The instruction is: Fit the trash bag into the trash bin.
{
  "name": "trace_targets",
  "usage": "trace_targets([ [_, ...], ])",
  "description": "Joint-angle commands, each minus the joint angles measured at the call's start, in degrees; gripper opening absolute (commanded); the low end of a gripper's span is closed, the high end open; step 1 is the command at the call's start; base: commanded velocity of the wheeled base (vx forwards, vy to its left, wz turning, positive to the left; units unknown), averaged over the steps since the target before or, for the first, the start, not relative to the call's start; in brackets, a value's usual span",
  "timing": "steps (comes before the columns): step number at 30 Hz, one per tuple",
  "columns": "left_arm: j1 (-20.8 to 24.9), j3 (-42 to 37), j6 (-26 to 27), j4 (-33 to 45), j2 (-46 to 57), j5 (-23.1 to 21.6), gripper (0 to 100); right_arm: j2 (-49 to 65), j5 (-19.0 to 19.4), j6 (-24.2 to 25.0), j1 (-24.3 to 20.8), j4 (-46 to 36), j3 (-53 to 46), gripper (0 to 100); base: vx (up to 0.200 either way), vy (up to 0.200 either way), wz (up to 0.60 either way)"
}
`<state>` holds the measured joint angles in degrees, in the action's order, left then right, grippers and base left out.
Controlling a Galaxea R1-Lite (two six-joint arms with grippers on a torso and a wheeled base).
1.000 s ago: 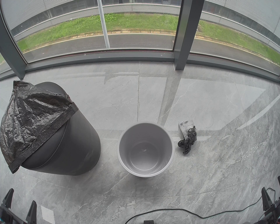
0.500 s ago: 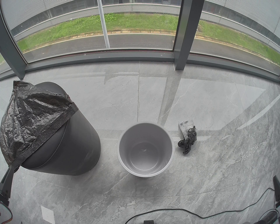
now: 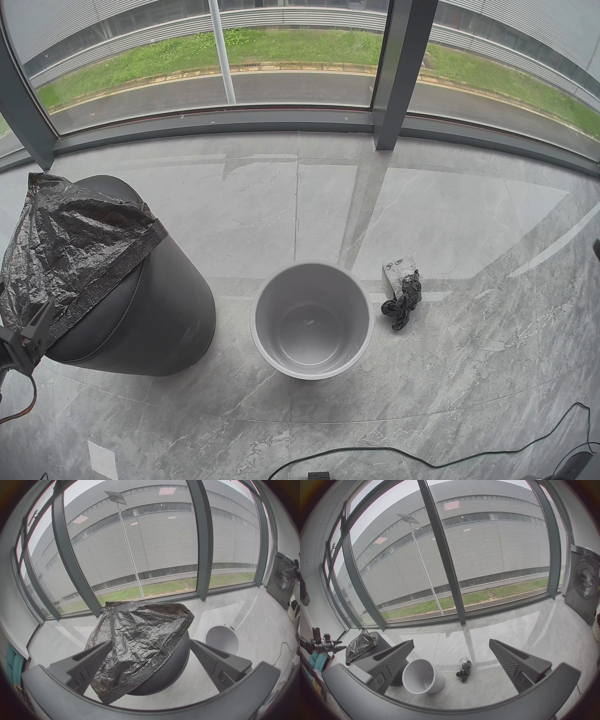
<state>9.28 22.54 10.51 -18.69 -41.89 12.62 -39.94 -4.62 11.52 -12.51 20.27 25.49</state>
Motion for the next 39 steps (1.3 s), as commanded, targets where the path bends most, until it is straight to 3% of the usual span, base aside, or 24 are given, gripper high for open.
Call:
trace_targets([
  [1, 16.91, -4.87, 4.26, -14.27, -19.11, 17.62, 100, -36.53, -10.23, -1.94, -17.46, 23.58, 4.66, 100, 0.000, 0.000, 0.00],
  [6, 26.49, -8.65, 0.04, -28.77, -26.93, 32.21, 100, -42.59, -11.38, -3.08, -19.57, 32.29, 3.60, 100, 0.000, 0.000, 0.00],
  [9, 30.36, -9.88, -0.23, -39.76, -32.47, 36.69, 100, -42.86, -11.46, -3.17, -19.57, 34.40, 2.90, 100, 0.000, 0.000, 0.00],
  [15, 32.38, -9.53, 2.68, -47.49, -38.88, 36.95, 100, -42.42, -11.55, -3.26, -19.57, 34.40, 2.81, 100, 0.000, 0.000, 0.00],
  [18, 38.54, -10.76, 5.31, -47.49, -41.08, 37.04, 100, -42.68, -11.55, -3.17, -19.57, 34.40, 2.81, 100, 0.000, 0.000, 0.00],
  [21, 41.70, -10.32, 5.40, -47.49, -41.70, 37.13, 100, -42.59, -11.55, -3.17, -19.57, 34.40, 2.81, 100, 0.000, 0.000, 0.00],
  [32, 38.36, -6.28, 8.65, -47.23, -40.82, 36.51, 100, -42.42, -11.46, -3.17, -19.48, 34.40, 2.90, 100, 0.000, 0.000, 0.00],
  [36, 36.25, -4.61, 15.07, -47.14, -40.91, 36.34, 100, -42.42, -11.46, -3.17, -19.48, 34.40, 2.90, 100, 0.000, 0.000, 0.00],
  [39, 35.11, -3.82, 16.65, -47.14, -41.26, 36.34, 100, -42.42, -11.46, -3.17, -19.40, 34.40, 2.90, 100, 0.000, 0.000, 0.00],
])
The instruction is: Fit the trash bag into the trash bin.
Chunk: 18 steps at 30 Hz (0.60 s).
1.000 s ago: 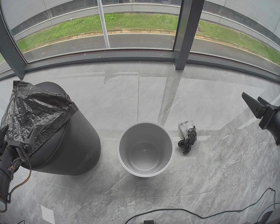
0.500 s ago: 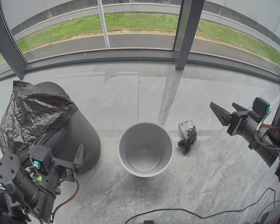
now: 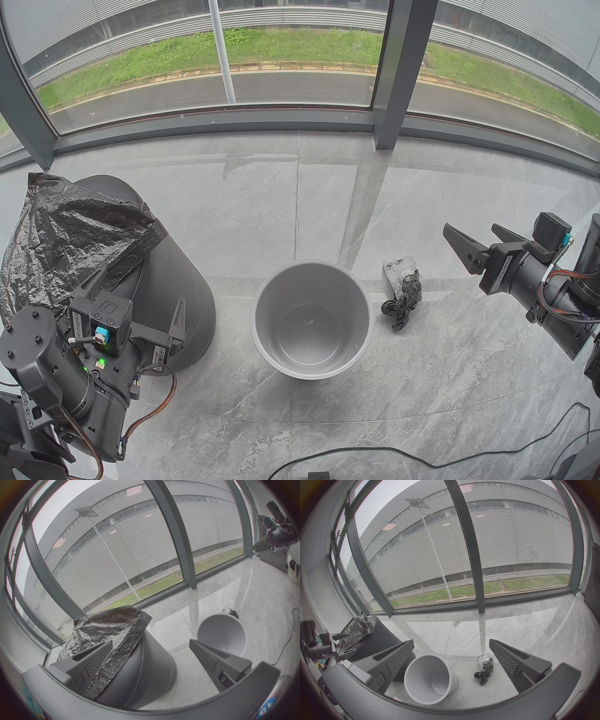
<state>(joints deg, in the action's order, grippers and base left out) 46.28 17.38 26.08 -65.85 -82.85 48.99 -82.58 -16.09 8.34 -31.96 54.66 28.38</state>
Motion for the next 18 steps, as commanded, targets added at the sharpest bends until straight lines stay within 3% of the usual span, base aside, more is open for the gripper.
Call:
trace_targets([
  [1, -1.98, 1.34, 1.17, 0.02, -0.39, -0.04, 100, 0.31, 0.01, 0.01, -0.03, 0.01, 0.01, 100, 0.000, 0.000, 0.00],
  [7, -2.42, 1.69, 4.33, 0.11, -0.91, 0.22, 100, 0.40, 0.01, 0.01, 0.24, 0.01, 0.10, 100, 0.000, 0.000, 0.00],
  [13, -8.04, 2.22, 11.81, -0.06, -1.97, 0.05, 100, 0.31, 0.10, 0.01, 0.24, -0.08, 0.10, 100, 0.000, 0.000, 0.00],
  [18, -9.10, 4.68, 12.68, -0.06, -3.37, -0.04, 100, 0.14, 0.10, -0.08, 0.24, -0.08, 0.01, 100, 0.000, 0.000, 0.00],
])
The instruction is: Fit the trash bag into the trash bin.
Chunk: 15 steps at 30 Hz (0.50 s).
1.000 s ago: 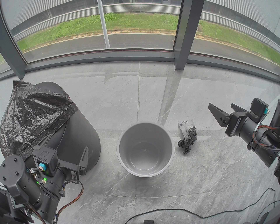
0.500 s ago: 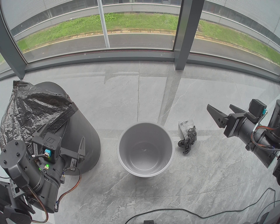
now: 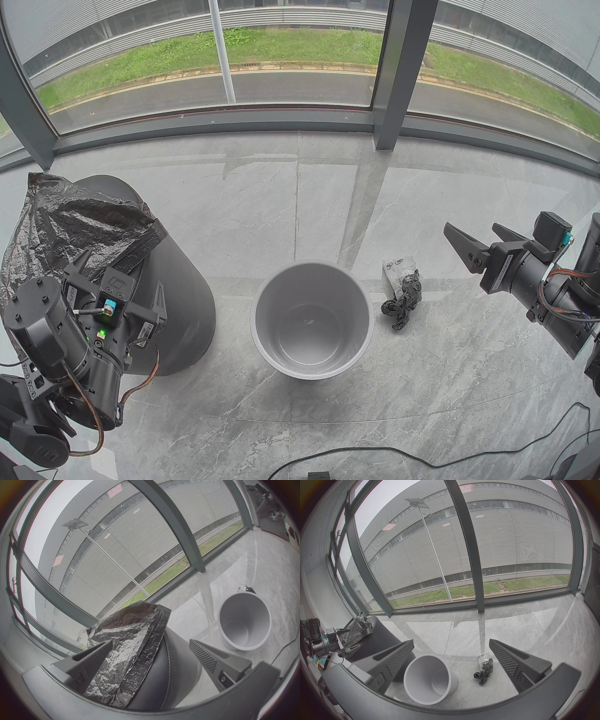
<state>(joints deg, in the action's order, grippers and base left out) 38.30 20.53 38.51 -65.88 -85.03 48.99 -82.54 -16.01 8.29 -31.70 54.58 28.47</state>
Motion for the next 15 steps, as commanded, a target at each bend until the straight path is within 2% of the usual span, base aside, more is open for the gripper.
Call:
trace_targets([
  [1, -1.13, 3.29, 0.34, -0.22, -1.81, -0.04, 100, 0.10, 0.01, -0.03, -0.03, 0.00, -0.08, 100, 0.000, 0.000, 0.00],
  [6, -1.21, 7.42, 0.34, -0.13, -3.83, -0.04, 100, 0.28, 0.01, -0.03, 0.05, 0.00, -0.08, 100, 0.000, 0.000, 0.00],
  [15, -1.21, 7.68, -0.01, -0.92, -6.64, -0.04, 100, 0.36, 0.01, -0.03, 0.05, 0.00, -0.08, 100, 0.000, 0.000, 0.00],
])
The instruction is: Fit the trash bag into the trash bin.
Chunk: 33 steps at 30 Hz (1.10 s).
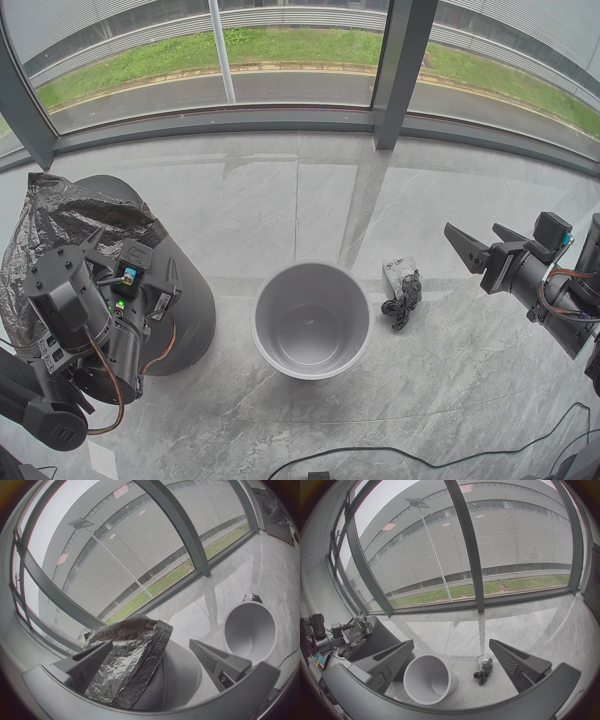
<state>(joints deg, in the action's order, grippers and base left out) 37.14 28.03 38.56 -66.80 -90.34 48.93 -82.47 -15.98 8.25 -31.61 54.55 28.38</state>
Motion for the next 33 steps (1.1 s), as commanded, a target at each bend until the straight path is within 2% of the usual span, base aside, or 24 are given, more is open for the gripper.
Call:
trace_targets([
  [1, -0.23, 0.27, -0.06, 0.01, -1.41, 0.11, 100, 0.29, 0.07, 0.01, -0.03, 0.03, -0.08, 100, 0.000, 0.000, 0.00],
  [15, -4.63, 4.05, 0.38, 0.18, -2.73, 0.02, 100, 0.38, 0.34, 0.18, 0.06, 0.12, -0.08, 100, 0.000, 0.000, 0.00],
  [33, -7.00, 6.51, 0.38, 0.01, -4.14, 0.02, 100, 0.38, 0.16, 0.18, 0.06, 0.12, 0.01, 100, 0.000, 0.000, 0.00],
])
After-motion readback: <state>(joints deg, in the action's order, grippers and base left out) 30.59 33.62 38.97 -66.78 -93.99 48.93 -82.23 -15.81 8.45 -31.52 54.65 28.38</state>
